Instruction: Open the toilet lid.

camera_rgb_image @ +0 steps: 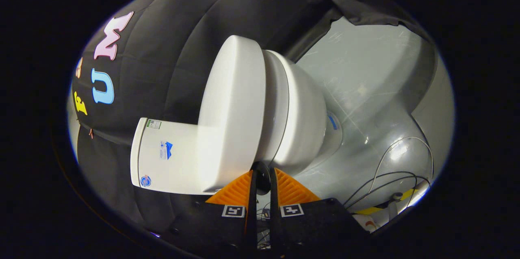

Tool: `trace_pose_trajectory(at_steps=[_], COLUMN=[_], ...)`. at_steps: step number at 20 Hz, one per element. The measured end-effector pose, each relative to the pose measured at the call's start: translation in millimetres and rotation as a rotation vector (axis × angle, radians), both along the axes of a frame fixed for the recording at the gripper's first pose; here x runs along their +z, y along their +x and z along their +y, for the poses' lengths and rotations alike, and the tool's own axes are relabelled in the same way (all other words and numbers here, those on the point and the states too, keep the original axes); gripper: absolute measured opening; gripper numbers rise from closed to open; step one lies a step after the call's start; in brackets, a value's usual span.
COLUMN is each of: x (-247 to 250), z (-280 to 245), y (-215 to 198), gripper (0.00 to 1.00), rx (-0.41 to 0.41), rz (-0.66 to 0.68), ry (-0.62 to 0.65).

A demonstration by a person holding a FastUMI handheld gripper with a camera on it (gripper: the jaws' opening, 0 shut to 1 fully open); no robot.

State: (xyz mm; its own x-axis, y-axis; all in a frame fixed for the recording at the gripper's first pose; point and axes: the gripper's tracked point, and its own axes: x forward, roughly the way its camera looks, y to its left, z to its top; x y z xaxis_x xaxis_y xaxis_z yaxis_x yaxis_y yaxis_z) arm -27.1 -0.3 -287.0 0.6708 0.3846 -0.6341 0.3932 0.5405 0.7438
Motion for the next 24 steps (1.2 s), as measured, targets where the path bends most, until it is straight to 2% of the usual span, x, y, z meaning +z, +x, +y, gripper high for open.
trace_pose_trajectory(at_steps=[3, 4, 5, 13, 16, 19, 24], x=[4, 1, 4, 9, 14, 20, 28], z=[-1, -1, -3, 2, 3, 1, 6], y=[-1, 7, 3, 3, 2, 5, 8], gripper=[0.17, 0.17, 0.05, 0.05, 0.05, 0.05, 0.05], rx=[0.029, -0.009, -0.011, 0.002, 0.025, 0.001, 0.003], rz=[-0.023, -0.016, -0.009, -0.029, -0.057, -0.043, -0.056], ry=[0.0, 0.018, 0.037, -0.029, -0.138, -0.117, -0.186])
